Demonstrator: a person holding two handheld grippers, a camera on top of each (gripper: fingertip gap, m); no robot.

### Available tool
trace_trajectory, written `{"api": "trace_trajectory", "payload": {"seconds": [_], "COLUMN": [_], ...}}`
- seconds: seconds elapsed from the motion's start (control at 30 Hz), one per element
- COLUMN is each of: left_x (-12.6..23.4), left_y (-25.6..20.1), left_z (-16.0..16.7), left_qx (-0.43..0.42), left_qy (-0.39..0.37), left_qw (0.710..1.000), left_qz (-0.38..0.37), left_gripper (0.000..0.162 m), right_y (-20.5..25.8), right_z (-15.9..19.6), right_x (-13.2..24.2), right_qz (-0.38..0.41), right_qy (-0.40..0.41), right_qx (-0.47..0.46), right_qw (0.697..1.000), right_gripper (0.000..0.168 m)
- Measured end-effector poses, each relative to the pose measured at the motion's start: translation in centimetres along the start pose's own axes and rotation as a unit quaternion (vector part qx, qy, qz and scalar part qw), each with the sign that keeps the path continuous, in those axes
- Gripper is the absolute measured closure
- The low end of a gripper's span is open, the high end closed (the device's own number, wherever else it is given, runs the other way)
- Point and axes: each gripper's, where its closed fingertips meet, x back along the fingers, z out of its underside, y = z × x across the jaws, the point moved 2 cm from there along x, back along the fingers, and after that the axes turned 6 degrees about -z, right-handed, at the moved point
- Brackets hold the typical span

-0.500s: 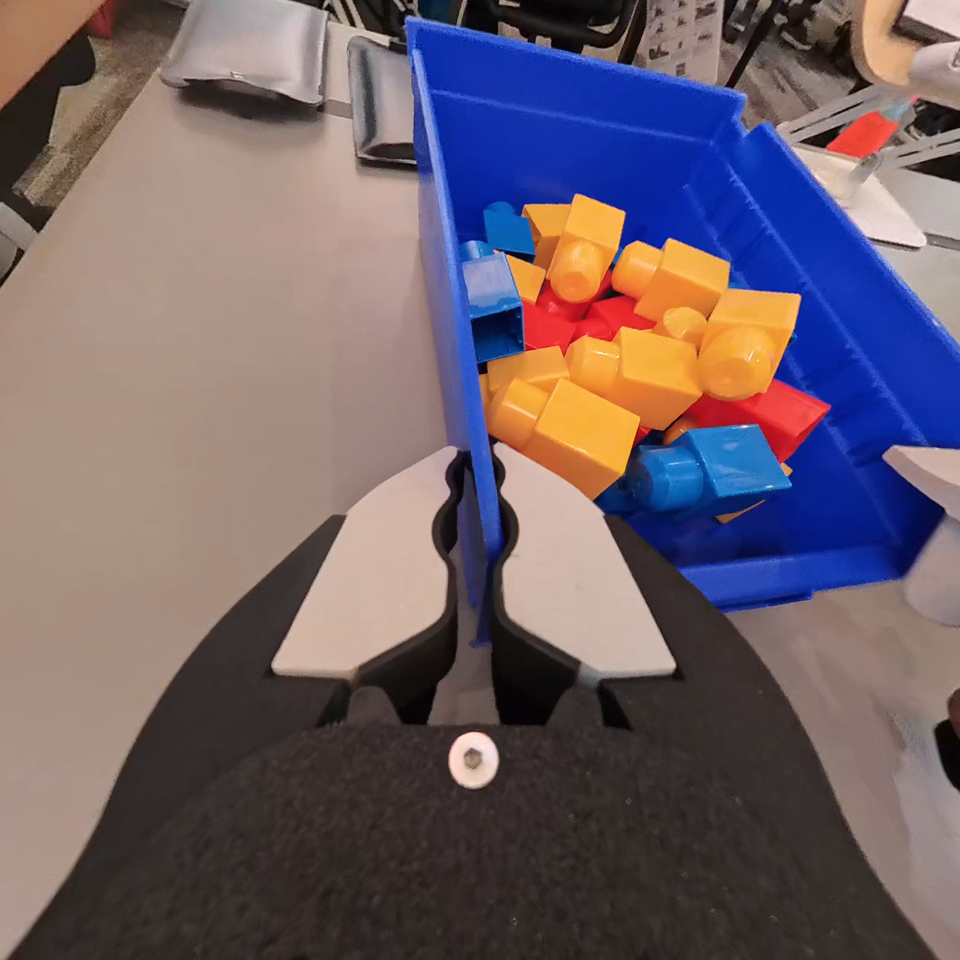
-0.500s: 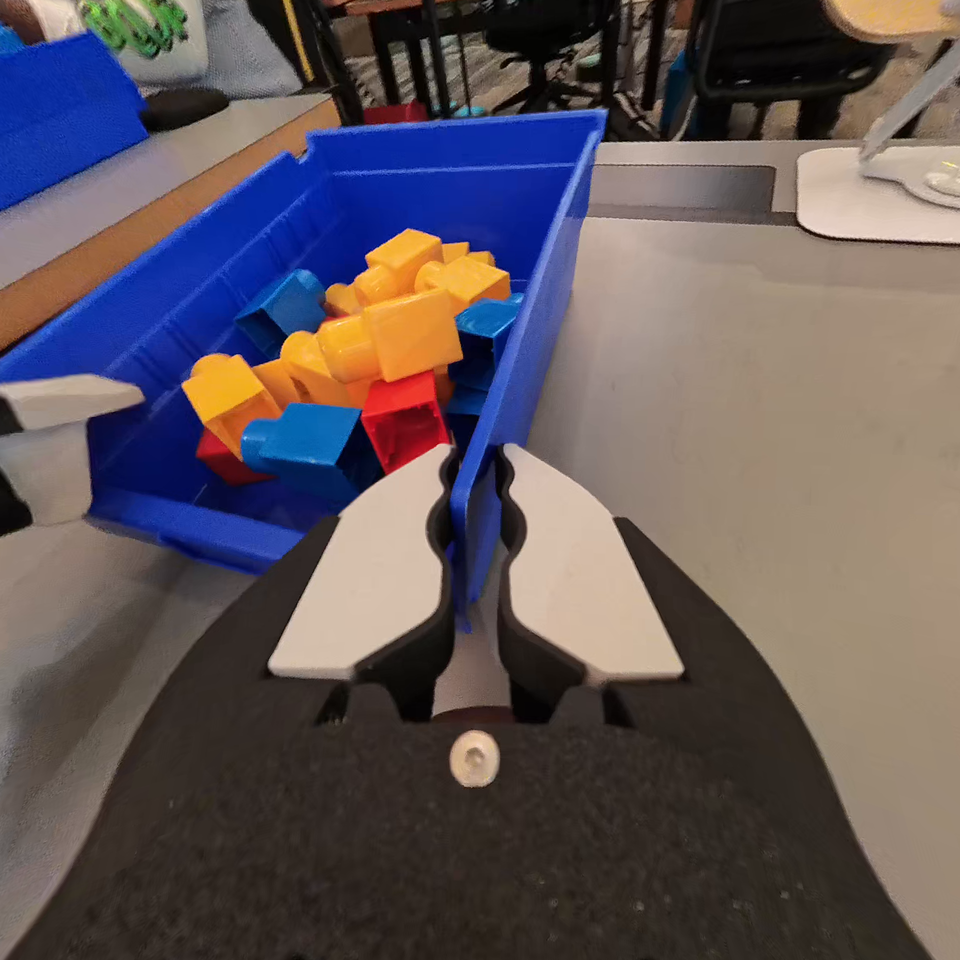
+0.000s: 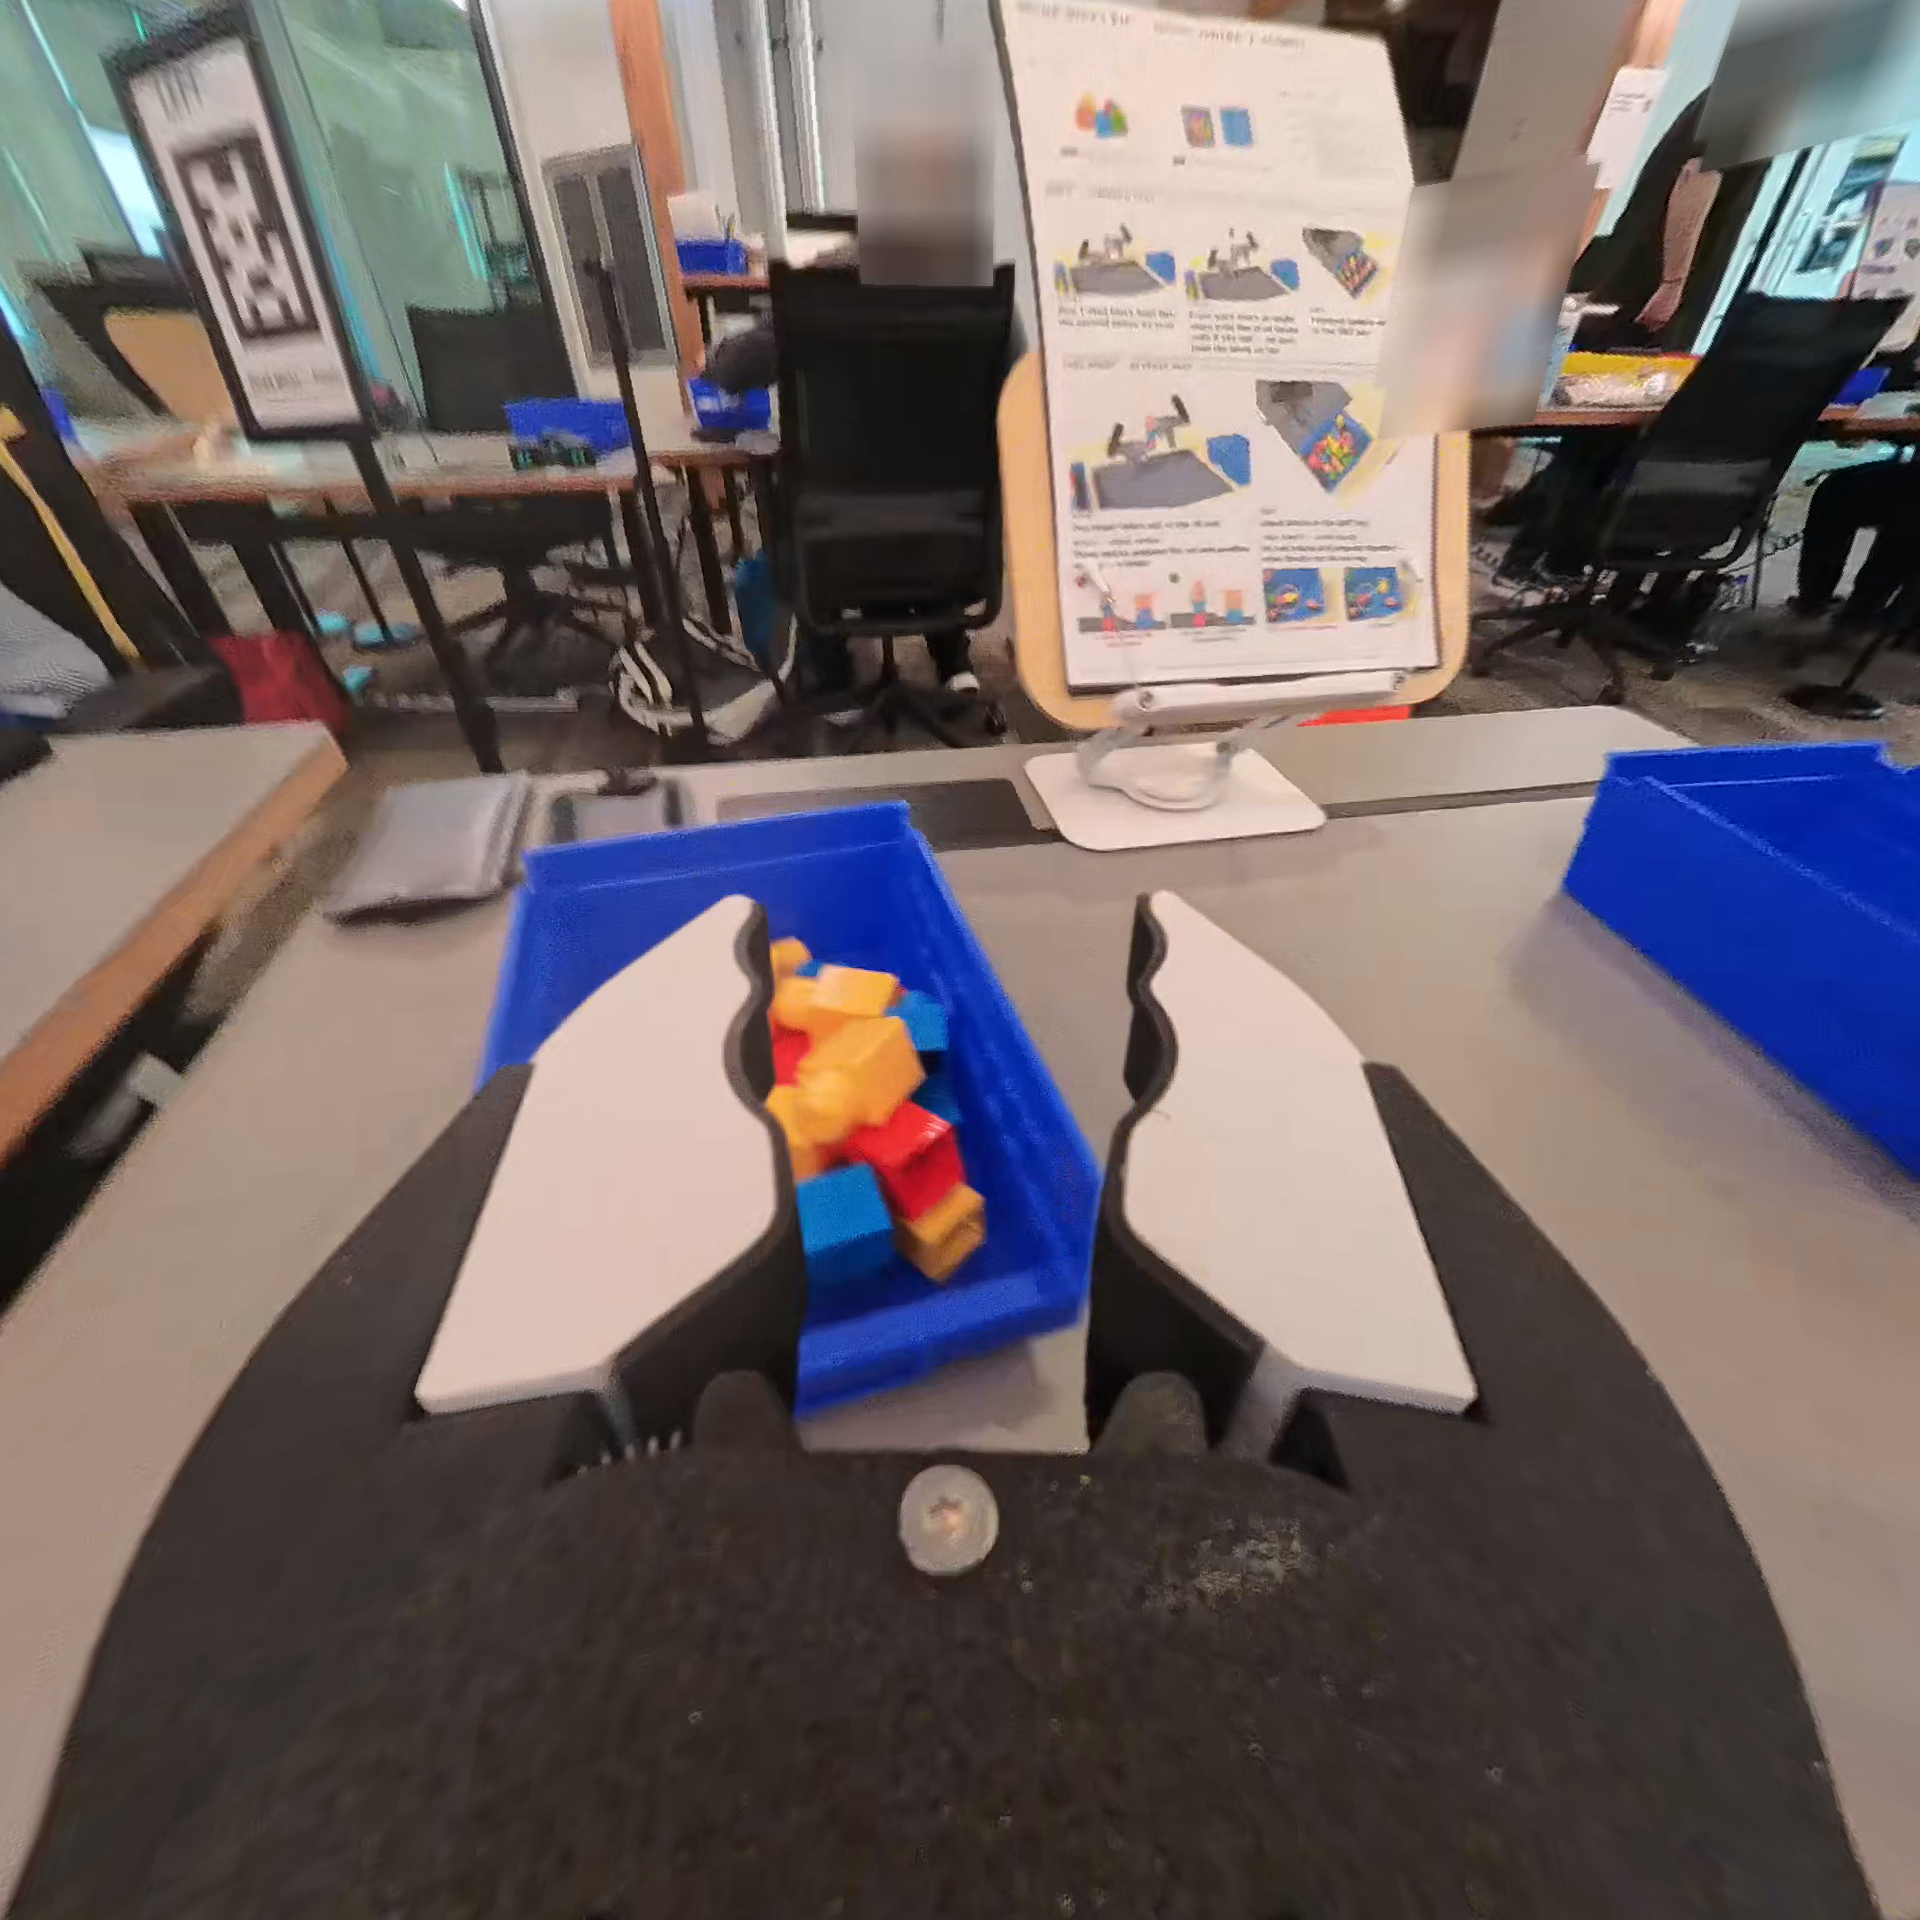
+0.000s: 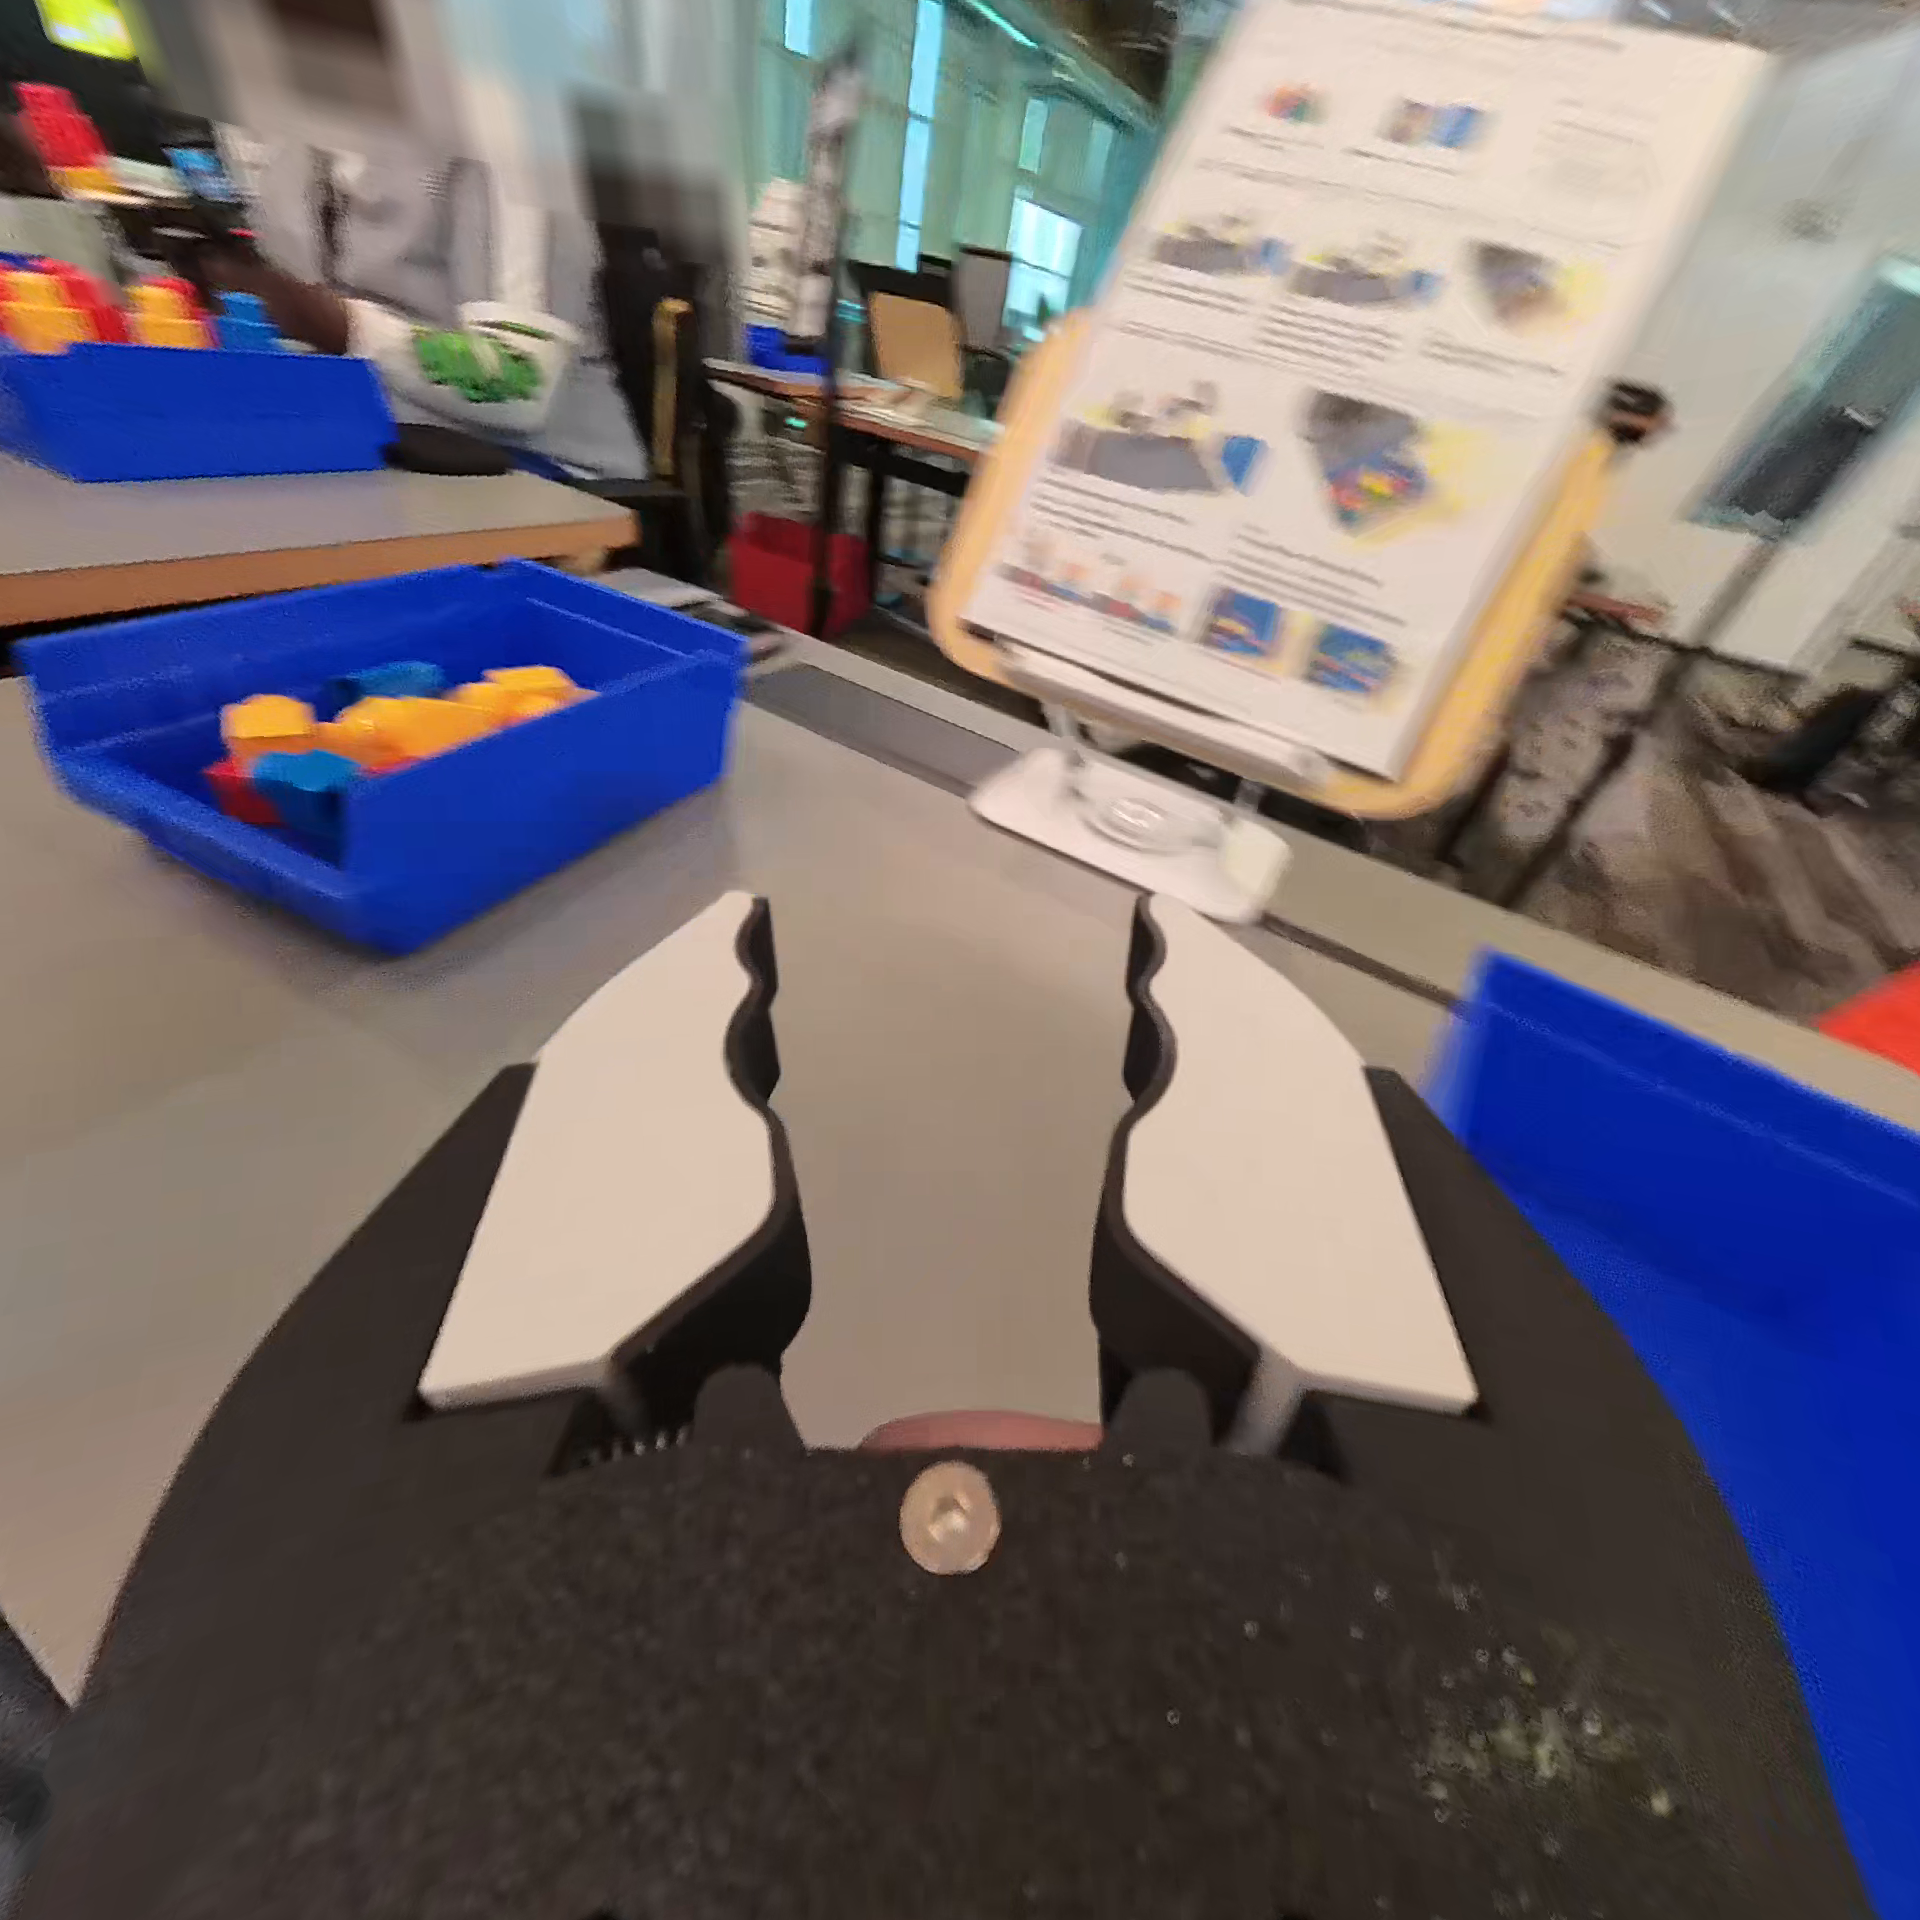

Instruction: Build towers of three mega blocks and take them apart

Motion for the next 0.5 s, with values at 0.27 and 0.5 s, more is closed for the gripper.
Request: {"api": "trace_trajectory", "payload": {"seconds": [0.27,0.5], "left_x": [0.3,-2.0], "left_y": [-4.5,-3.9], "left_z": [6.9,15.6], "left_qx": [0.034,0.069], "left_qy": [0.002,0.088], "left_qw": [0.998,0.993], "left_qz": [-0.046,-0.029], "left_gripper": [0.084,0.090], "right_y": [-15.1,-16.7], "right_z": [12.1,16.6], "right_x": [13.6,15.6], "right_qz": [0.183,0.218], "right_qy": [0.023,0.052], "right_qx": [-0.140,-0.127], "right_qw": [0.973,0.966], "right_gripper": [0.098,0.102]}}
